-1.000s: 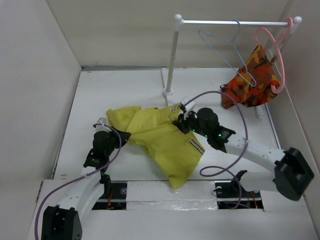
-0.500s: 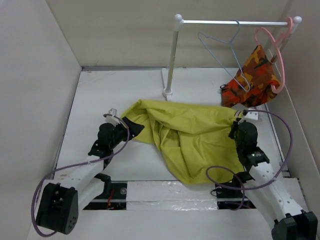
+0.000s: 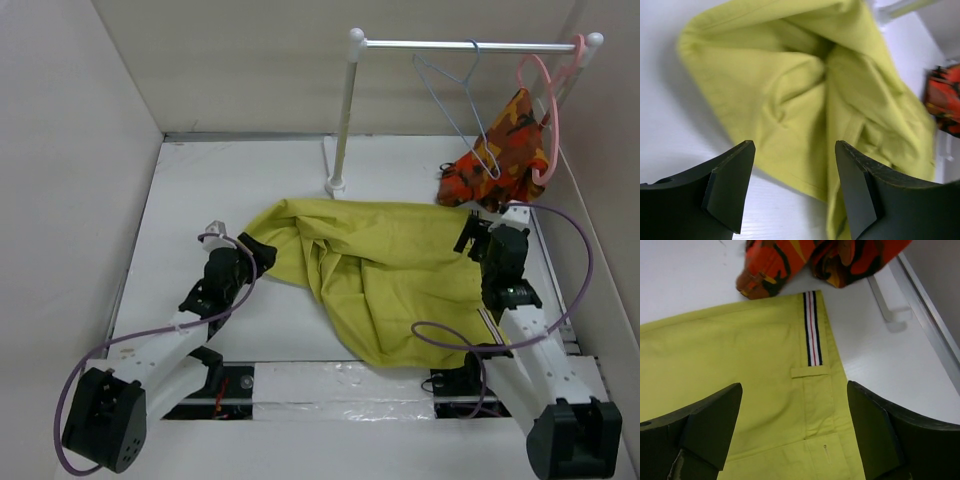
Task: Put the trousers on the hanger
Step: Flatten out the trousers at the center of the board.
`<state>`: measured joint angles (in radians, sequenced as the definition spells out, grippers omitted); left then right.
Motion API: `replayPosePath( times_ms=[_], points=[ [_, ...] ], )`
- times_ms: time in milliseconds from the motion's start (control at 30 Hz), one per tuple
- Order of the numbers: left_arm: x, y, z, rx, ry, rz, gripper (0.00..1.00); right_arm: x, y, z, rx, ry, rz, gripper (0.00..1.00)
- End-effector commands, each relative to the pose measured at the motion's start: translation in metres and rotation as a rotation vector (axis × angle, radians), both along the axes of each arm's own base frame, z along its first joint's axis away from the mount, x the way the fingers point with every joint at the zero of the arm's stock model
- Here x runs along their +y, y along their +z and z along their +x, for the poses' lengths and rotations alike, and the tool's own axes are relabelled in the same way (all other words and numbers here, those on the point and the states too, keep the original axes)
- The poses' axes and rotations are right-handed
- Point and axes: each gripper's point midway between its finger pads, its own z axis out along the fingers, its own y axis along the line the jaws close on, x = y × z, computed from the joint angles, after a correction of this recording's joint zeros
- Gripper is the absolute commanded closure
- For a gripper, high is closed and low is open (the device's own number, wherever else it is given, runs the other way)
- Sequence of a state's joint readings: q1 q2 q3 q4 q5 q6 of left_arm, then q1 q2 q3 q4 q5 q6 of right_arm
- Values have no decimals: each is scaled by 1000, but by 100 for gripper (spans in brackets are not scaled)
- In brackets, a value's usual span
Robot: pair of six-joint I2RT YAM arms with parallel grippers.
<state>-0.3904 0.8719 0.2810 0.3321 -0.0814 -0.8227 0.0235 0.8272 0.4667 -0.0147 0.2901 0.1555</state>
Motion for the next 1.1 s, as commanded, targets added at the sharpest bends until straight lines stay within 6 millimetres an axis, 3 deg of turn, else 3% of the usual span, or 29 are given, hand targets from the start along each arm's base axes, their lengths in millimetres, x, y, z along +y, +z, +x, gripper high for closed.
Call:
replayPosePath(
  times_ms=[0,67,133,200,267,333,367,433,467,500,533,600,633,667,700,733,767,867,900,967,1000,1033,1067],
  points=[
    [35,-22,-3,93,165,99,38,14,70,4,-213,94,-27,14],
    [49,-14,-2,49,237,110,37,34,80,-1,-249,191,-29,49],
    [48,-11,-1,19,231,94,28,56,88,-6,-287,295,-24,100],
    [49,-16,4,51,237,88,25,105,87,-8,-295,513,2,100],
    [42,-37,5,139,193,89,25,137,79,-6,-243,641,-15,100],
    [32,-41,11,145,156,69,27,174,72,-14,-202,759,-52,100],
    [25,-54,10,187,129,65,31,178,64,-11,-171,739,-74,98],
    [24,-54,19,188,143,57,41,204,62,-19,-174,808,-80,89],
    [25,-56,21,202,168,76,58,210,62,-20,-176,820,-77,84],
    [24,-48,26,179,164,78,68,217,55,-22,-155,838,-77,80],
    [24,-44,29,168,165,81,77,222,50,-24,-146,854,-73,66],
    [25,-22,36,114,179,68,97,237,36,-29,-123,896,-45,55],
    [26,-13,38,94,186,64,100,240,22,-32,-100,915,-46,49],
    [29,3,42,52,208,59,100,248,15,-36,-89,930,-1,48],
    [32,8,40,57,215,72,100,248,3,-37,-55,930,2,47],
    [32,31,48,18,225,62,100,251,-11,-40,-15,937,7,47],
    [37,47,50,-15,247,74,100,248,-27,-44,10,924,23,47],
    [49,91,54,-70,296,115,100,245,-50,-52,39,899,73,47],
    [52,97,52,-66,301,134,100,247,-51,-55,37,905,88,47],
    [58,136,57,-127,321,130,100,249,-49,-55,16,911,102,47],
    [61,139,55,-107,311,171,100,251,-49,-55,16,917,101,47],
    [59,169,58,-150,305,165,100,250,-49,-54,22,915,97,46],
    [55,177,61,-148,279,180,100,248,-55,-54,50,908,83,44]
  ],
)
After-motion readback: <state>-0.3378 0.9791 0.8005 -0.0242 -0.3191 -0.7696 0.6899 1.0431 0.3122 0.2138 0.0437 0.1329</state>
